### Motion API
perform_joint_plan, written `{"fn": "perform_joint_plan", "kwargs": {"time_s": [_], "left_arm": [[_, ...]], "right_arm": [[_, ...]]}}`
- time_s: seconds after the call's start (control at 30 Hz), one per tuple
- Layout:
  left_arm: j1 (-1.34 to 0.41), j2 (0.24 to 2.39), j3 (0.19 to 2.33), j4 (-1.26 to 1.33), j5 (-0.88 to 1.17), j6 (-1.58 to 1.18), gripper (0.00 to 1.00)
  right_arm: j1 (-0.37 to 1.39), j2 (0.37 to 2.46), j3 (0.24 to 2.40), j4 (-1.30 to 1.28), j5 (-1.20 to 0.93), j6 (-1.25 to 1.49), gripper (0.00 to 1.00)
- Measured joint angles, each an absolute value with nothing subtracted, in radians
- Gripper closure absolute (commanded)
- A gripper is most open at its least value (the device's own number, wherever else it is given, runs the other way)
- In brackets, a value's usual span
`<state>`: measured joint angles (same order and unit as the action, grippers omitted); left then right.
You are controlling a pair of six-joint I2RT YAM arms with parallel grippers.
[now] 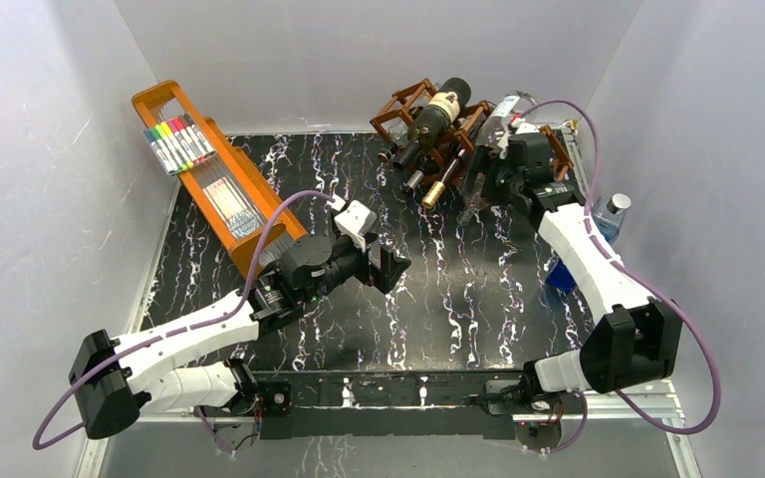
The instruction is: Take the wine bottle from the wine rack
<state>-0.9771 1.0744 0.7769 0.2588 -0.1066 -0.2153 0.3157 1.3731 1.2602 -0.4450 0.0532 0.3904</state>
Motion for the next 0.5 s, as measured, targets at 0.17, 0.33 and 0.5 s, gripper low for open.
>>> {"fn": "perform_joint_plan", "kwargs": {"time_s": [0.17, 0.33, 0.5], "left_arm": [[-0.977, 1.061, 0.777, 0.252, -0.123, -0.212, 0.02], [-0.977, 1.041, 0.777, 0.247, -0.132, -0.208, 0.02], [-0.977, 1.023, 0.776, 0.244, -0.133, -0.202, 0.02]], "right_arm": [[0.226, 1.373, 1.214, -0.430, 0.031, 0.468, 0.02], [0.213, 1.372, 1.187, -0.392, 0.031, 0.515, 0.02], [0.210, 1.372, 1.167, -0.345, 0.014, 0.552, 0.02]]}}
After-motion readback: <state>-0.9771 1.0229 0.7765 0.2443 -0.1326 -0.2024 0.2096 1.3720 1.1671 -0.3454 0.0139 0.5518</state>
